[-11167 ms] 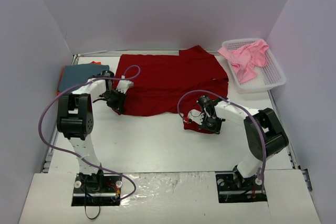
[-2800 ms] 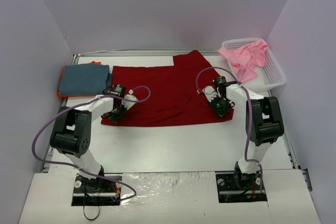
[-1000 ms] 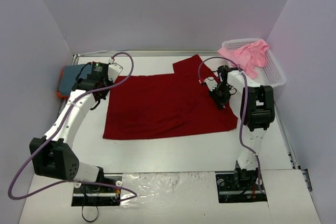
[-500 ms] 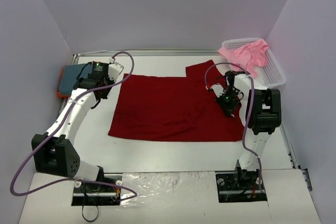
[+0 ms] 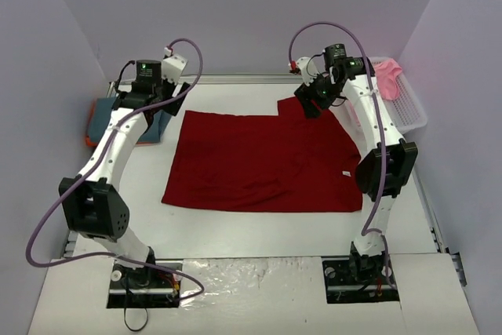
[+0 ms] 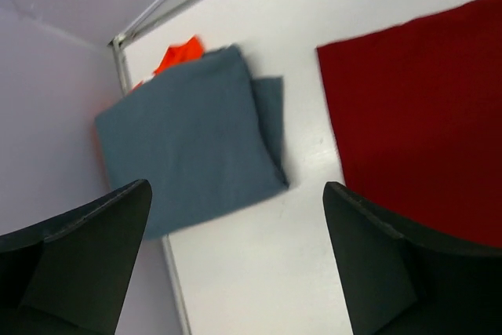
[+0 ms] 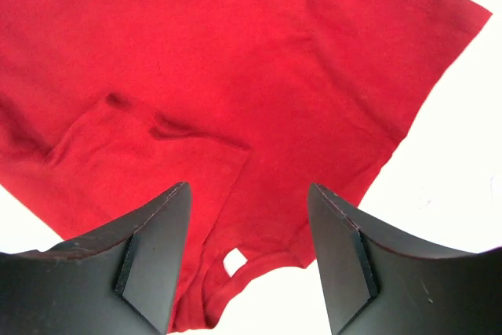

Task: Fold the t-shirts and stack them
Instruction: Grap the side of the flattened tshirt furthest away from the robot with both arms

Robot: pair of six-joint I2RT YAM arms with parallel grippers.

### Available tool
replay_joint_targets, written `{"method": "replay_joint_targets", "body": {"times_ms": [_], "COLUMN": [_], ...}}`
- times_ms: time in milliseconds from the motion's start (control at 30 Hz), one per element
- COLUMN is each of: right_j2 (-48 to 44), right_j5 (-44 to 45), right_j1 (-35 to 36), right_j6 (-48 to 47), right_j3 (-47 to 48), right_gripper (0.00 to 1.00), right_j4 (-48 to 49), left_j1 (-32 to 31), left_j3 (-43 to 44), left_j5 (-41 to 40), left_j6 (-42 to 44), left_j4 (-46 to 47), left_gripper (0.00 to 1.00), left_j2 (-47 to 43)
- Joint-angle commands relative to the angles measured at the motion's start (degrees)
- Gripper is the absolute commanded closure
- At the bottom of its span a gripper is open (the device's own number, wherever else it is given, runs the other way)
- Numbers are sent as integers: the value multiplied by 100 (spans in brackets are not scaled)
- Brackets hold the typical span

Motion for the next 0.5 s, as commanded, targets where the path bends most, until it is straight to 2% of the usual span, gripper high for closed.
{"method": "replay_joint_targets", "body": {"times_ms": [0, 33, 67, 100, 133, 167, 200, 233, 300, 367, 467], "right_j2": [34, 60, 104, 165, 366, 455, 551, 683, 772, 842, 904], "right_j5": [409, 428, 446, 489, 516, 516, 499, 481, 455, 455, 524], "right_j1": [-127, -153, -171, -180, -180, -180, -180, -171, -162, -153, -145], "right_j6": [513, 775, 856, 918, 997, 1050, 1085, 1112, 1103, 1068, 1007], "right_j3": [-436, -568, -743, -762, -736, -684, -579, -552, -560, -604, -753], "right_gripper": [43, 42, 42, 42, 43, 43, 44, 44, 44, 44, 45], "right_j4": [790, 1089, 1301, 1555, 1601, 1610, 1593, 1593, 1584, 1575, 1531], "left_j1": [234, 358, 498, 656, 927, 1182, 1307, 1482, 1606, 1703, 1738], "left_j3": [366, 506, 585, 691, 1031, 1313, 1646, 2459, 3307, 4411, 5363], "left_j5": [1267, 1705, 2650, 3120, 4047, 4552, 4984, 5310, 5934, 5990, 5867], "left_j6": [-110, -225, -591, -838, -1337, -1533, -1727, -1894, -2369, -2501, -2581], "left_j4": [430, 491, 579, 745, 799, 791, 617, 484, 55, -210, -571], "left_gripper": [9, 9, 10, 12, 18, 24, 29, 33, 39, 39, 38], "left_j2": [613, 773, 948, 1150, 1639, 1940, 2630, 3011, 4019, 4560, 5299]}}
